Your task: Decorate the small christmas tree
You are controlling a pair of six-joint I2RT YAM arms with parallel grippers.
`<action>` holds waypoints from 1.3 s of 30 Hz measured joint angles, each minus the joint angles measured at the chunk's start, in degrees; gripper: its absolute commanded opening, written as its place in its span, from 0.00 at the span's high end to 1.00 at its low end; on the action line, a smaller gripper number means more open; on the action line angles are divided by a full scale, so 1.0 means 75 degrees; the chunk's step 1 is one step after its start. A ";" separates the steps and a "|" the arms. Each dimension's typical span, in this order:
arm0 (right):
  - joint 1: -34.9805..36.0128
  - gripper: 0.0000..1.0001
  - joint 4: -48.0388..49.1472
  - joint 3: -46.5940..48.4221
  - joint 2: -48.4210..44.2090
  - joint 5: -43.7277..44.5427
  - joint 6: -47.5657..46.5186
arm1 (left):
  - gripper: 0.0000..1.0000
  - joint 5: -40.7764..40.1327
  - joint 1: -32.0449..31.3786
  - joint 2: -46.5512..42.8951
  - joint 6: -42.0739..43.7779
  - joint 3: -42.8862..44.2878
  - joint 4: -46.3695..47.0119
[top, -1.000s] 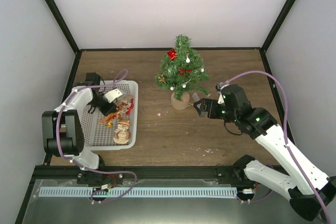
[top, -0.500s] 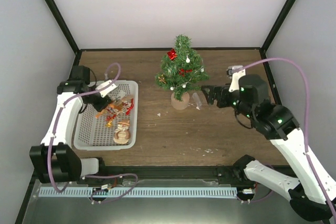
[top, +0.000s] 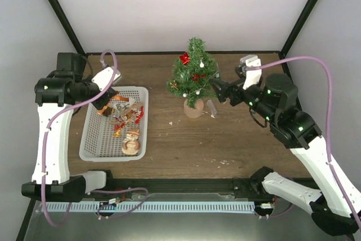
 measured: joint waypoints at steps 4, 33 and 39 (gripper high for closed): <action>0.0111 0.13 0.0609 0.0082 0.0408 -0.0525 -0.0452 | 1.00 0.0227 -0.0603 0.0032 -0.0189 0.0353 -0.0420; -0.0248 0.39 0.1591 0.2591 0.3596 -0.1993 -0.2256 | 1.00 0.2072 -0.0819 0.0087 0.0044 0.0635 -0.0851; -0.0411 0.45 0.1830 0.2591 0.3824 -0.2055 -0.2241 | 1.00 0.2203 -0.0819 0.0082 0.0017 0.0624 -0.0694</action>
